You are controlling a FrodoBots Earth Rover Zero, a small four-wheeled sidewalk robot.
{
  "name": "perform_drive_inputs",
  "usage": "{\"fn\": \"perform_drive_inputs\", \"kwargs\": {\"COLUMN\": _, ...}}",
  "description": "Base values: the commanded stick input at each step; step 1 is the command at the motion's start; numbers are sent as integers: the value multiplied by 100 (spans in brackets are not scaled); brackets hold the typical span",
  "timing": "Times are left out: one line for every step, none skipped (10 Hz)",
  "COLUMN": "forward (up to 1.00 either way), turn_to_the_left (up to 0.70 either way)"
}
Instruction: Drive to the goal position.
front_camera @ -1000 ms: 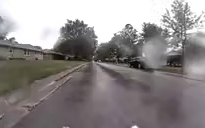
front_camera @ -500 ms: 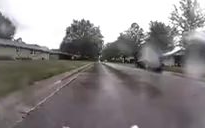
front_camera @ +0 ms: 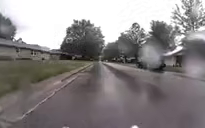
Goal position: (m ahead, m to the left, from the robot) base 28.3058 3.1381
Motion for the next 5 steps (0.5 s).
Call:
{"fn": "perform_drive_inputs", "kwargs": {"forward": 50, "turn_to_the_left": -1}}
{"fn": "perform_drive_inputs", "kwargs": {"forward": 50, "turn_to_the_left": -1}}
{"fn": "perform_drive_inputs", "kwargs": {"forward": 50, "turn_to_the_left": -1}}
{"fn": "perform_drive_inputs", "kwargs": {"forward": 50, "turn_to_the_left": -1}}
{"fn": "perform_drive_inputs", "kwargs": {"forward": 50, "turn_to_the_left": -1}}
